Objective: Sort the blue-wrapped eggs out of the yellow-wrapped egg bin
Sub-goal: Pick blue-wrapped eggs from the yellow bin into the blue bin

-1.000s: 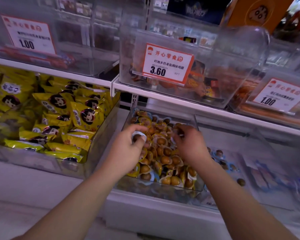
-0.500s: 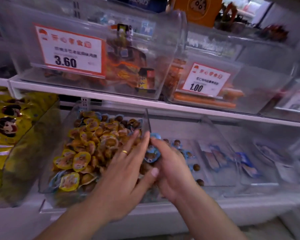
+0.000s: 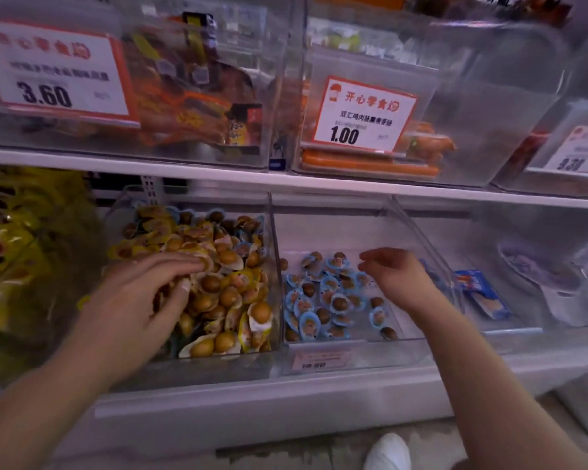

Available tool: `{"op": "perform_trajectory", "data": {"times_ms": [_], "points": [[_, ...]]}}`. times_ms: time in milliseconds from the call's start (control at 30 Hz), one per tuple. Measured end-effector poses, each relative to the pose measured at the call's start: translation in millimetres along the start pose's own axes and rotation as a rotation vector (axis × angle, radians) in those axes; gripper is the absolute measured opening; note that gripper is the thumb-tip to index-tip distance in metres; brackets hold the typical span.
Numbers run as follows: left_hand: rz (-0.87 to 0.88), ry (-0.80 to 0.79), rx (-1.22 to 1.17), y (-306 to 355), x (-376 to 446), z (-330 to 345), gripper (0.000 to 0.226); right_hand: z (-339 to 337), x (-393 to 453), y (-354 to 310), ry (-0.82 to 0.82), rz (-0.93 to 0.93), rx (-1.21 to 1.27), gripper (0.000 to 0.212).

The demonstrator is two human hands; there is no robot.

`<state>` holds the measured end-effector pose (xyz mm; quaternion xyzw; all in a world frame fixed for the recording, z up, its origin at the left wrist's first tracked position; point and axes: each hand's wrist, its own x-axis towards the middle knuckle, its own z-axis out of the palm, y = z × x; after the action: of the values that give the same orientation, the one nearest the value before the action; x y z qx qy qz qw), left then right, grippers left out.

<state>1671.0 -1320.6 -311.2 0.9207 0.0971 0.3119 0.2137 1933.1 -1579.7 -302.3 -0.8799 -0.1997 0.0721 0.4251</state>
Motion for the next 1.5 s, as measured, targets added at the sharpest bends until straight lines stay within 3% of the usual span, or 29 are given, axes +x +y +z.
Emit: {"op": "perform_trajectory", "data": {"times_ms": [100, 200, 333, 433, 533, 700, 800, 933, 1000, 1133, 1200, 1333, 1500], "points": [[-0.042, 0.083, 0.060, -9.1, -22.6, -32.8, 0.030, 21.3, -11.7, -34.2, 0.165, -0.163, 0.221, 0.026], [-0.176, 0.176, 0.071, -16.5, -52.2, -68.2, 0.029, 58.1, -43.3, -83.0, 0.142, -0.379, 0.338, 0.026], [-0.348, 0.306, 0.008, -21.5, -94.8, -86.9, 0.032, 123.9, -93.5, -137.9, -0.221, -0.743, 0.062, 0.023], [-0.383, 0.301, -0.011, -24.0, -109.0, -82.6, 0.033, 173.5, -107.5, -149.4, -0.519, -0.915, -0.194, 0.033], [-0.351, 0.248, 0.008, -27.4, -103.3, -72.4, 0.030, 198.3, -101.2, -145.2, -0.585, -0.932, -0.405, 0.037], [-0.285, 0.185, 0.014, -41.8, -82.7, -59.3, 0.028, 195.0, -67.7, -145.1, -0.598, -0.878, -0.383, 0.043], [-0.213, 0.119, 0.160, -50.0, -69.9, -56.7, 0.025, 179.5, -45.2, -143.6, -0.534, -0.795, -0.453, 0.053], [-0.187, -0.060, 0.492, -53.8, -60.2, -49.1, 0.033, 160.1, -22.3, -132.6, -0.373, -0.700, -0.431, 0.023], [-0.212, -0.129, 0.611, -50.8, -55.9, -45.0, 0.035, 156.3, -20.7, -128.9, -0.330, -0.664, -0.447, 0.021], [-0.239, -0.204, 0.579, -49.8, -49.6, -48.4, 0.036, 162.1, -36.8, -132.7, -0.200, -0.864, -0.438, 0.027], [-0.299, -0.263, 0.535, -47.7, -46.6, -52.7, 0.044, 168.3, -46.4, -140.1, -0.260, -0.947, -0.439, 0.029], [-0.401, -0.401, 0.549, -37.6, -36.7, -57.0, 0.050, 186.6, -55.7, -145.7, -0.500, -0.855, -0.498, 0.040], [-0.405, -0.451, 0.556, -36.5, -34.0, -54.9, 0.038, 195.8, -52.5, -138.1, -0.495, -0.839, -0.608, 0.050]]}}
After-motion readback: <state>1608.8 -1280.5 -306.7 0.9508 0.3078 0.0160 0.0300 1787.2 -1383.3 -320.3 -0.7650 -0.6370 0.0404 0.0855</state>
